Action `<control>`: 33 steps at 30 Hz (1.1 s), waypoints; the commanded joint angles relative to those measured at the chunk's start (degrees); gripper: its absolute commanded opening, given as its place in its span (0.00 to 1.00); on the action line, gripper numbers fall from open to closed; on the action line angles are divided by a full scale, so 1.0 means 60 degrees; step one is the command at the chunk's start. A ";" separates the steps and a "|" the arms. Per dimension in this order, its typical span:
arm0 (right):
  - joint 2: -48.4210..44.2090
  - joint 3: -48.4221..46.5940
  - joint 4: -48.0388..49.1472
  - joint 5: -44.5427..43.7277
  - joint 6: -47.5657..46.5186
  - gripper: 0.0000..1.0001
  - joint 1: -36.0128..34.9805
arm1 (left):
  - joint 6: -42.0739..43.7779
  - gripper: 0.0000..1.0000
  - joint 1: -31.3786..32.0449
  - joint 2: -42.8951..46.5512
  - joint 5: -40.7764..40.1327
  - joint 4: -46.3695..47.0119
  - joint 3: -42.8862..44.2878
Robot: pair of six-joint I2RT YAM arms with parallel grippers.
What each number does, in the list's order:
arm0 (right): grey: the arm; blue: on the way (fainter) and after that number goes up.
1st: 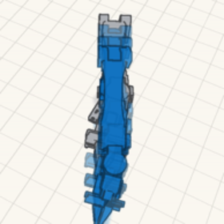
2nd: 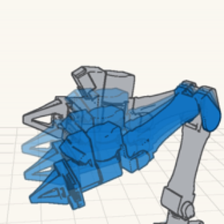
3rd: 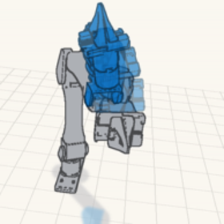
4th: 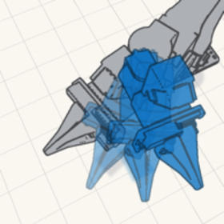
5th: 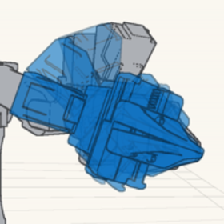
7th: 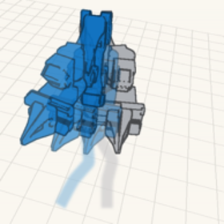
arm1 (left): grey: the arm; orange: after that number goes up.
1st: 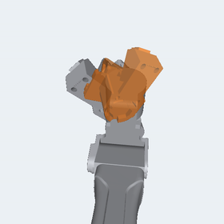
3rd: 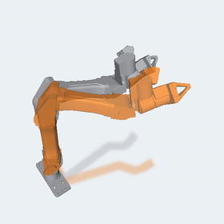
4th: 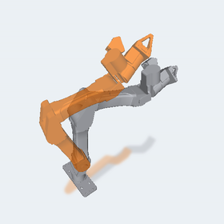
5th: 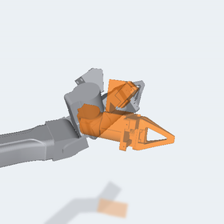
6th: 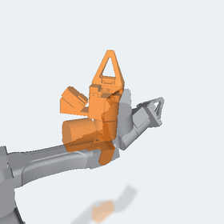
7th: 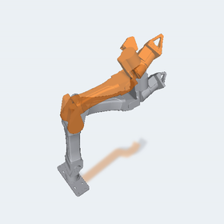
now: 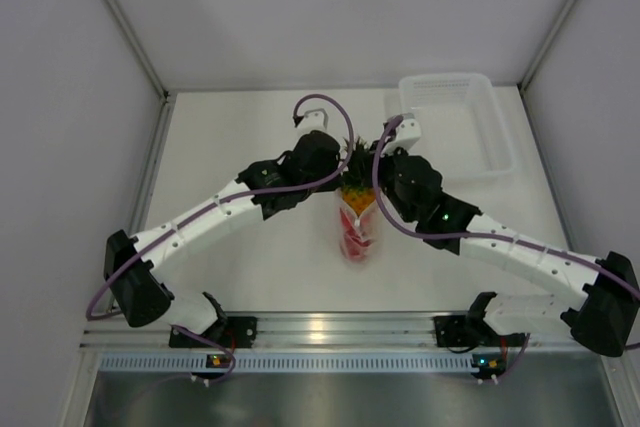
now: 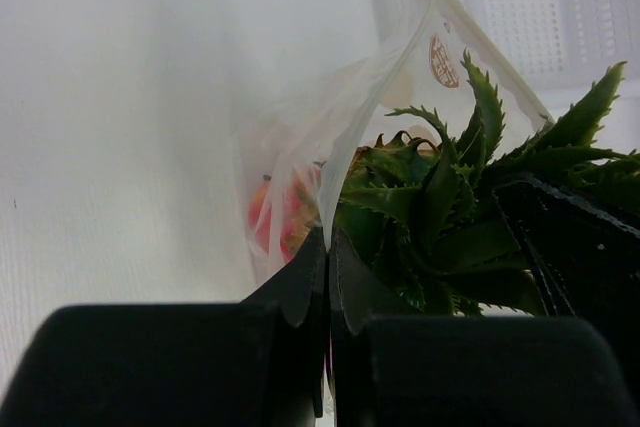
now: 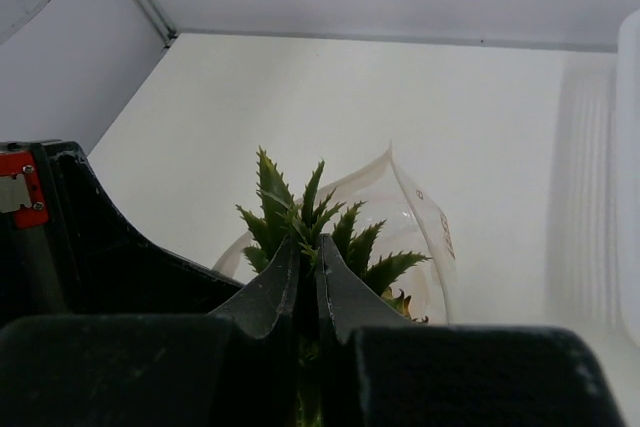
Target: Open the zip-top bag and remove the fake food
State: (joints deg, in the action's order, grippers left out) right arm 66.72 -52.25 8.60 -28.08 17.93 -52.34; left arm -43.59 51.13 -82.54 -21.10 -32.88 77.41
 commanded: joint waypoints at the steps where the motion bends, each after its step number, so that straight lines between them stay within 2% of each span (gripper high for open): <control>1: -0.0468 -0.0813 0.1613 0.0108 -0.0469 0.00 0.0007 | 0.0395 0.00 0.0091 0.0310 -0.0085 0.0281 -0.0186; 5: -0.0923 -0.1208 0.0955 0.0867 -0.0499 0.00 0.0109 | 0.0659 0.00 0.0047 0.0295 -0.0818 0.0251 -0.0274; 12: -0.1759 -0.0755 0.0910 0.1412 -0.0441 0.00 0.0431 | 0.0747 0.00 -0.0305 0.0236 -0.0585 0.0266 -0.0216; 18: -0.1774 -0.0710 0.1525 0.1779 0.0759 0.00 0.0958 | 0.0718 0.00 -0.0334 0.0178 -0.0702 0.0251 -0.0303; 21: -0.1541 -0.1366 0.1104 0.2114 0.1536 0.00 0.1469 | 0.0732 0.00 -0.0479 0.0207 -0.0600 0.0251 -0.0332; 24: -0.1423 -0.2510 0.0488 0.2423 0.1450 0.00 0.1881 | 0.0879 0.00 -0.0961 0.0149 -0.0366 -0.0026 -0.0245; 27: -0.1291 -0.3609 -0.0931 0.2904 0.1595 0.00 0.2655 | 0.1083 0.00 -0.1562 0.0323 -0.0102 -0.0115 -0.0289; 30: -0.1276 -0.3919 -0.1694 0.4471 0.1990 0.00 0.4207 | 0.1347 0.00 -0.2191 0.0456 0.0277 -0.0217 -0.0318; 31: -0.1290 -0.3933 -0.1886 0.4924 0.2108 0.00 0.5081 | 0.1406 0.00 -0.2397 0.0471 0.0410 -0.0305 -0.0217; 33: -0.1189 -0.3992 -0.2866 0.4885 0.2007 0.00 0.5906 | 0.1639 0.00 -0.3025 0.0500 0.0630 -0.0553 -0.0041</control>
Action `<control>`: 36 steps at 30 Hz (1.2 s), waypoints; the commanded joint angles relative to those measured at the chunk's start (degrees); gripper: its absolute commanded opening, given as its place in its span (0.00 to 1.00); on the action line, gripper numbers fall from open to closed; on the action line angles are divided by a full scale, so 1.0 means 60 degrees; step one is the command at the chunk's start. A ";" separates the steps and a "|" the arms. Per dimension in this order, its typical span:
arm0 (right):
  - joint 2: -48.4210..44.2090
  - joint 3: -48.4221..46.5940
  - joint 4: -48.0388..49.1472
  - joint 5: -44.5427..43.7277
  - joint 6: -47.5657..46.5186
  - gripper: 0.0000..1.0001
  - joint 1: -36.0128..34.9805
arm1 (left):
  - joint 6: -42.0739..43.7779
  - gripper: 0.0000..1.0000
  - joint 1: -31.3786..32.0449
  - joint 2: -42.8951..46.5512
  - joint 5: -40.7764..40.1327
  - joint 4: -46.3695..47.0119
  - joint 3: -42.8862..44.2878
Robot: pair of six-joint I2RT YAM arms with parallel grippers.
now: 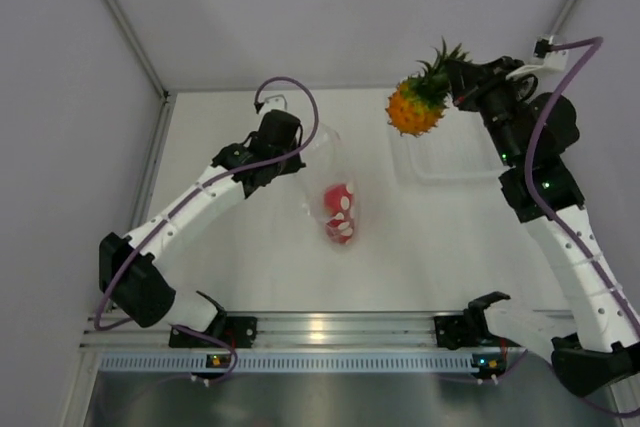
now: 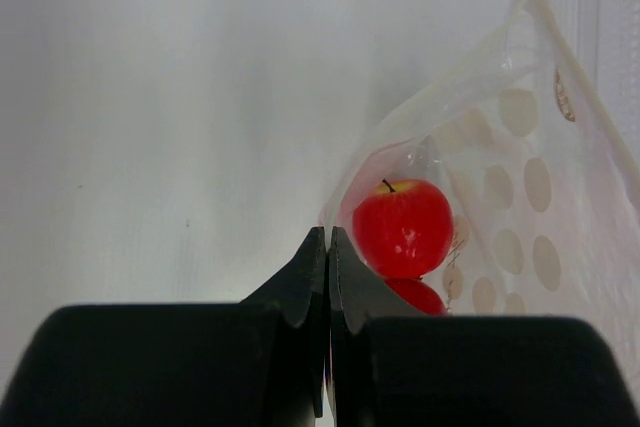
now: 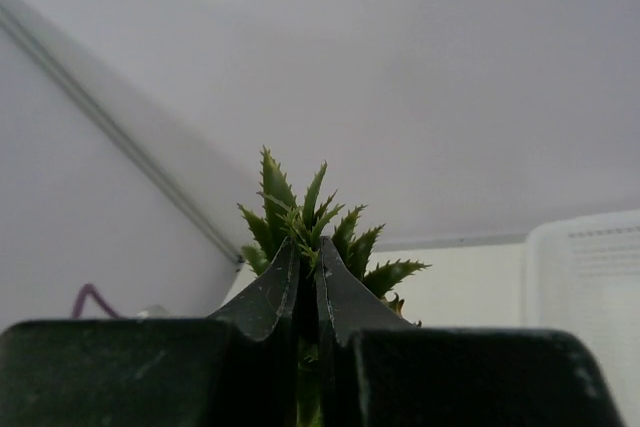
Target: Open the zip-top bag and remove the fake food
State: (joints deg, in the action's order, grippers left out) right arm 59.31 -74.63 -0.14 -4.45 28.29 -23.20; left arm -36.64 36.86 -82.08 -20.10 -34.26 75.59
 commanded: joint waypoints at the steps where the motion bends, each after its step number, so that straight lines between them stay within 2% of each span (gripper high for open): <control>1: 0.0177 -0.0204 -0.1977 0.0801 0.0207 0.00 0.1750 | 0.0714 0.00 -0.0781 0.0453 0.0449 -0.0586 0.0553; 6: 0.0616 0.1289 -0.1443 0.0319 0.0835 0.00 0.3702 | 0.1272 0.00 -0.1397 0.0673 0.0361 -0.1218 0.1360; 9: 0.1448 0.1467 -0.0944 -0.0415 0.1100 0.00 0.4083 | 0.1595 0.00 -0.1631 0.0673 0.0347 -0.1482 0.1654; 14: 0.3310 0.0721 -0.0051 -0.0402 0.0837 0.00 0.4116 | 0.1845 0.00 -0.1881 0.0803 0.0638 -0.1673 0.1524; 18: 0.5518 -0.0435 -0.0093 -0.0109 0.0267 0.00 0.4116 | 0.1596 0.00 -0.1881 0.0571 0.1122 -0.1541 0.1084; 22: 0.6842 -0.1693 -0.0065 -0.0648 -0.0408 0.00 0.4013 | 0.1464 0.00 -0.1895 0.0117 0.1577 -0.1395 0.1185; 25: 0.7676 -0.2702 -0.0166 -0.0651 -0.0643 0.12 0.4013 | 0.1420 0.00 -0.1881 -0.0059 0.1680 -0.1277 0.1331; 26: 0.7911 -0.3042 -0.0558 -0.0607 -0.0701 0.30 0.4013 | 0.1405 0.00 -0.1881 -0.0132 0.1694 -0.1248 0.1361; 29: 0.8848 -0.4404 -0.1654 -0.0401 -0.0819 0.67 0.4013 | 0.1244 0.00 -0.1881 -0.0366 0.2059 -0.1000 0.1478; 30: 0.9141 -0.4741 -0.1965 -0.0387 -0.0848 0.75 0.4013 | 0.1215 0.00 -0.1881 -0.0440 0.2249 -0.0941 0.1478; 32: 0.9202 -0.5577 -0.2610 -0.0620 -0.0849 0.82 0.4013 | 0.1156 0.00 -0.1852 -0.0645 0.2602 -0.0838 0.1551; 34: 0.8809 -0.5697 -0.3125 -0.0679 -0.0892 0.99 0.3984 | 0.1127 0.00 -0.1837 -0.0704 0.2690 -0.0721 0.1537; 36: 0.7832 -0.5303 -0.2952 -0.0607 -0.1052 0.99 0.3868 | 0.1039 0.00 -0.1822 -0.0733 0.2603 -0.0618 0.1624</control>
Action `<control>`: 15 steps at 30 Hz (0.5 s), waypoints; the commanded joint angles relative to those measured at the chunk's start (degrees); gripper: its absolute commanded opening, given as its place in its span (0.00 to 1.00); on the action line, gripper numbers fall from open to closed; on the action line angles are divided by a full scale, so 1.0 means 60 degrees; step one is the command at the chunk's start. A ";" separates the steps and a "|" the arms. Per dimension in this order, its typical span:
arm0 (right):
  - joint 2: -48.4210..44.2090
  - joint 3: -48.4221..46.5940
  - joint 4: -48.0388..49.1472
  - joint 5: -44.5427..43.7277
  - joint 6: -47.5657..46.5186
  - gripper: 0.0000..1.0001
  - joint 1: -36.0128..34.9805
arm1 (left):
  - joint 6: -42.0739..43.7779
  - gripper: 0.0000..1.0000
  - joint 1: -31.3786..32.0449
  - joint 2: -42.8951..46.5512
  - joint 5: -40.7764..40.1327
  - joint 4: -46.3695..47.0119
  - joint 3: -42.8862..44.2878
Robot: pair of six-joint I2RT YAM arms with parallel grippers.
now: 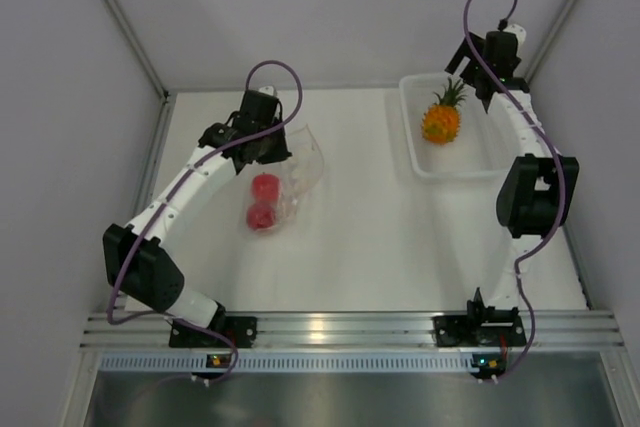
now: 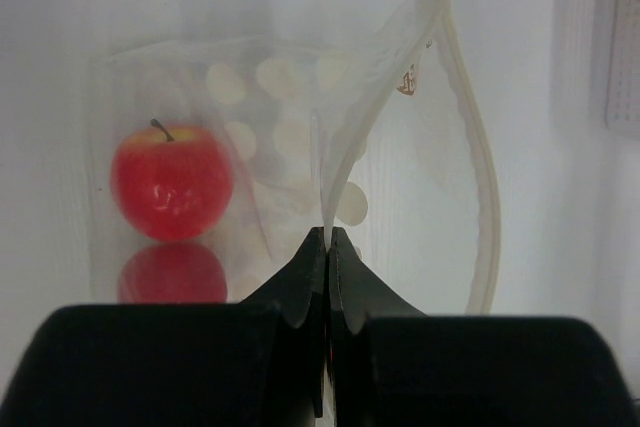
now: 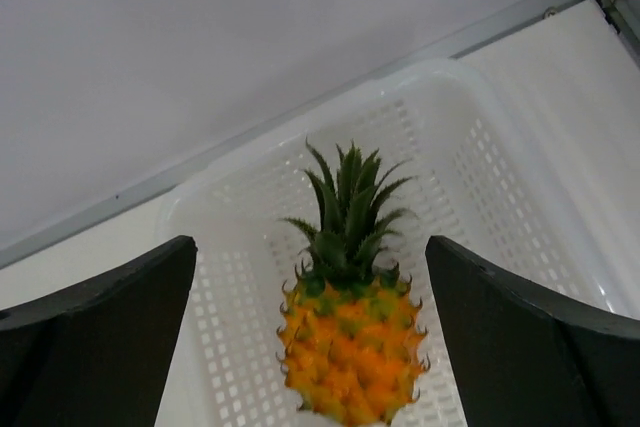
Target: Open the zip-top bag and remove the fake food
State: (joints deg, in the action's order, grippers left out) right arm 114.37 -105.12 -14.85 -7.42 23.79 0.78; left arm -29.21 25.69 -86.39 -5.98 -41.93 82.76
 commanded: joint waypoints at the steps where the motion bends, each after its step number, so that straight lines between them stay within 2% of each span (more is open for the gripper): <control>1: -0.1772 0.0564 -0.0295 -0.0009 -0.0332 0.99 -0.0448 | -0.0243 0.00 0.0039 -0.0016 0.0162 0.0675 0.0488; 2: -0.2704 0.1137 0.0113 0.0238 -0.0158 0.99 -0.0582 | -0.0244 0.00 0.0039 -0.0088 0.0147 0.0646 0.0590; 3: -0.3177 0.1810 0.1248 0.1778 0.0684 0.99 -0.0685 | -0.0215 0.00 0.0039 -0.0104 0.0147 0.0660 0.0765; 4: -0.3617 0.3383 0.2289 0.2808 0.1244 0.99 -0.0657 | -0.0185 0.00 0.0039 -0.0118 0.0132 0.0646 0.0854; 5: -0.4013 0.4255 0.3576 0.3950 0.1772 0.99 -0.0584 | -0.0200 0.00 0.0039 -0.0176 0.0103 0.0646 0.0927; 6: -0.4612 0.5075 0.4836 0.4976 0.3184 0.88 -0.0467 | -0.0243 0.00 0.0054 -0.0191 0.0103 0.0660 0.0972; 7: -0.4777 0.6026 0.6400 0.6263 0.3879 0.79 -0.0495 | -0.0287 0.00 0.0039 -0.0221 0.0103 0.0661 0.1103; 9: -0.5012 0.6007 0.5557 0.6713 0.4020 0.69 -0.1091 | -0.0433 0.00 0.0068 -0.0236 0.0045 0.0661 0.1206; 10: -0.5100 0.5919 0.4681 0.6512 0.3728 0.69 -0.1473 | -0.0681 0.00 0.0112 -0.0192 -0.0043 0.0690 0.1250; 11: -0.5232 0.5904 0.4223 0.6148 0.3464 0.69 -0.1926 | -0.0785 0.00 0.0156 -0.0134 -0.0116 0.0762 0.1207; 12: -0.5465 0.5904 0.3899 0.5709 0.3099 0.68 -0.2874 | -0.0873 0.00 0.0200 -0.0104 -0.0146 0.0923 0.1148; 15: -0.5658 0.5685 0.2742 0.3603 0.2643 0.58 -0.4516 | -0.1340 0.00 0.0376 -0.0089 -0.0117 0.1246 0.1089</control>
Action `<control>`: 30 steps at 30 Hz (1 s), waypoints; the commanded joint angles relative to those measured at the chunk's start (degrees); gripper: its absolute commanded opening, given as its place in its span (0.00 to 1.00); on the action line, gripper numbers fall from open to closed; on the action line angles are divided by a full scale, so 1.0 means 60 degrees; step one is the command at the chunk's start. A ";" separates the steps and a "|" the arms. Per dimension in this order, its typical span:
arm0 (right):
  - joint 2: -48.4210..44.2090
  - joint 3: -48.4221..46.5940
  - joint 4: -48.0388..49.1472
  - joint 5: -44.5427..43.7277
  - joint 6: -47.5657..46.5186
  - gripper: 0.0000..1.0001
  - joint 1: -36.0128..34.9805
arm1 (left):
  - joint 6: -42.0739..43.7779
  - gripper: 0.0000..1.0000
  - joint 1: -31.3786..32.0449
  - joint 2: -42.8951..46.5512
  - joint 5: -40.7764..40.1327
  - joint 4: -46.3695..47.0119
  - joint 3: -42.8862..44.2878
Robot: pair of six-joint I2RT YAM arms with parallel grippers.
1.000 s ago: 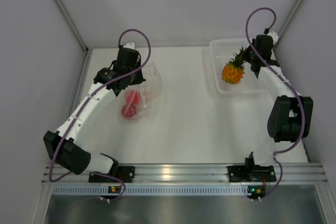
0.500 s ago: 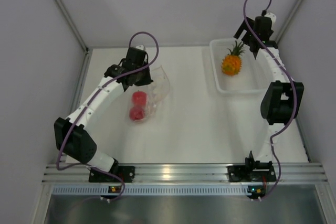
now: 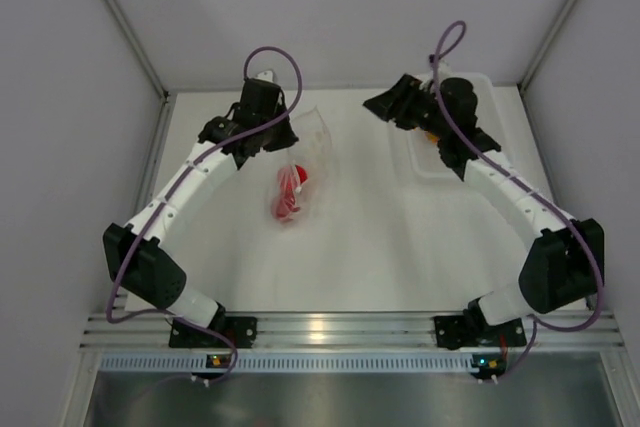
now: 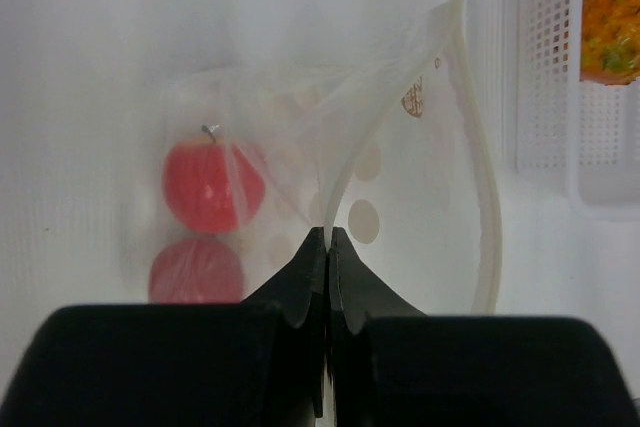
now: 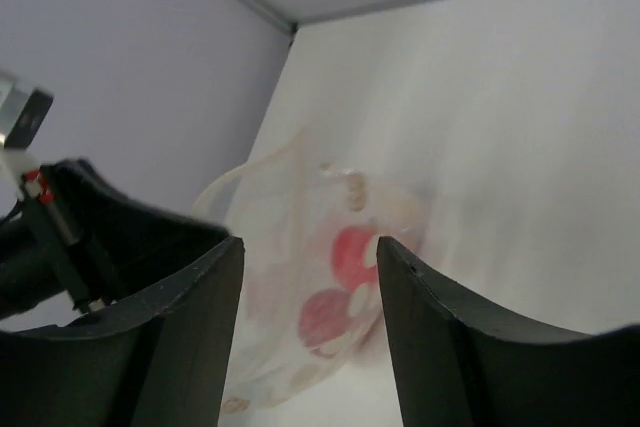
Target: Open the zip-top bag and remove the fake food
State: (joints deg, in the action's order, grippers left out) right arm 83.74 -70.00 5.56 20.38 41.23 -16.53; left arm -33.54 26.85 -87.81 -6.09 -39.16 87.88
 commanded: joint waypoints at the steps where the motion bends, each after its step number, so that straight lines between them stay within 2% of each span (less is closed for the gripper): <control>1: -0.0525 -0.0373 -0.0881 -0.1401 -0.0353 0.56 -0.1987 | -0.0752 0.00 0.0285 0.0191 -0.0099 0.0972 0.0193; 3: -0.0364 -0.0681 -0.1628 -0.2569 -0.0499 0.51 -0.2951 | -0.1146 0.00 0.0387 0.0250 -0.0070 0.1280 -0.0055; 7: -0.0028 -0.1355 -0.2288 -0.4186 -0.0734 0.44 -0.4069 | -0.1953 0.00 0.0622 0.0411 -0.0230 0.1926 -0.0509; 8: 0.0104 -0.1559 -0.2521 -0.4463 -0.0720 0.38 -0.4273 | -0.2215 0.00 0.0724 0.0397 -0.0347 0.2101 -0.0612; 11: 0.0425 -0.1590 -0.2509 -0.4977 -0.0632 0.31 -0.4450 | -0.2597 0.00 0.0929 0.0411 -0.0596 0.2306 -0.0744; 15: 0.1290 -0.2292 -0.3357 -0.5725 -0.0617 0.24 -0.4466 | -0.3533 0.00 0.1325 0.0528 -0.1093 0.2717 -0.1110; 17: 0.1670 -0.2513 -0.3564 -0.5959 -0.0443 0.21 -0.4466 | -0.3915 0.00 0.1720 0.0689 -0.1968 0.2776 -0.1330; 24: 0.2390 -0.2690 -0.3856 -0.6194 0.0158 0.15 -0.4466 | -0.5028 0.00 0.2951 0.0806 -0.3743 0.3069 -0.1418; 30: 0.2361 -0.2003 -0.3433 -0.6297 0.0554 0.13 -0.4481 | -0.5746 0.00 0.3171 0.0982 -0.4039 0.3069 -0.1579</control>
State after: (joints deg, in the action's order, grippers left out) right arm 98.15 -82.89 -16.56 -16.27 42.57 -42.37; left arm -63.24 45.15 -85.41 -28.21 -26.13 78.50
